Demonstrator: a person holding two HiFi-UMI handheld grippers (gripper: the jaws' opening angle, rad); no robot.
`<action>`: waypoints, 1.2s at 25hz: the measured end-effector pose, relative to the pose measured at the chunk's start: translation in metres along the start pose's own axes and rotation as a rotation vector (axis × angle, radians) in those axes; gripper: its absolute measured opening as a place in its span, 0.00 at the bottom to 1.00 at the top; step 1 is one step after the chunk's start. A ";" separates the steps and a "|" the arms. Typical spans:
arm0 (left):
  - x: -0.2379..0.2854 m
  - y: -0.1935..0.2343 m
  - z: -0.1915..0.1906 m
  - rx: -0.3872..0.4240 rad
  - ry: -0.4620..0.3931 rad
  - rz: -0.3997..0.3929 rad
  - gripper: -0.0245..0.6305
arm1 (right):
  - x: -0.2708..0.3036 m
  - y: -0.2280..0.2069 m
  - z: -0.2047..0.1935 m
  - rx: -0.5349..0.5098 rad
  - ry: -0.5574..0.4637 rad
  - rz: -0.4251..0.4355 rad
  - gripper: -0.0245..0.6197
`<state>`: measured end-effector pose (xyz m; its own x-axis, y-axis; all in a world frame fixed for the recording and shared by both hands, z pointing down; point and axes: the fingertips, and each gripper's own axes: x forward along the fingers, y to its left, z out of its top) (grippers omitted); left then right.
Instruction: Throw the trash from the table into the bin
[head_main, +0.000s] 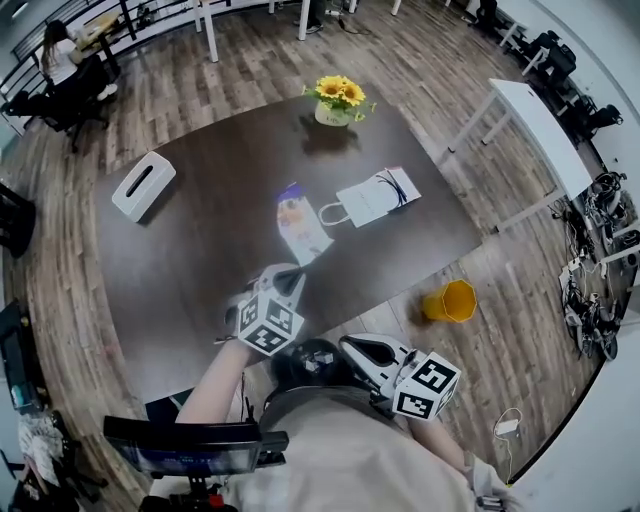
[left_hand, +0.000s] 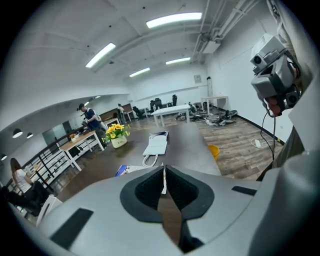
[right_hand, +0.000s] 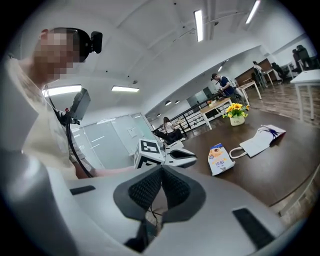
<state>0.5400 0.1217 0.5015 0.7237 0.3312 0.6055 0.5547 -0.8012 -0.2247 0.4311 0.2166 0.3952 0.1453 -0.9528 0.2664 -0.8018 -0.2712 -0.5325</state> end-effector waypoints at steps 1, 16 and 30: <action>0.008 0.001 -0.001 -0.004 0.021 0.001 0.06 | -0.003 -0.005 0.002 0.001 0.003 0.012 0.06; 0.133 -0.006 -0.033 0.024 0.354 -0.027 0.43 | -0.076 -0.089 0.020 0.090 -0.046 0.021 0.06; 0.171 0.004 -0.069 0.160 0.552 -0.122 0.43 | -0.073 -0.101 0.018 0.100 -0.055 -0.005 0.06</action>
<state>0.6382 0.1407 0.6566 0.3534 0.0728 0.9326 0.7067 -0.6740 -0.2152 0.5116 0.3112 0.4152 0.1829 -0.9568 0.2259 -0.7396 -0.2853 -0.6096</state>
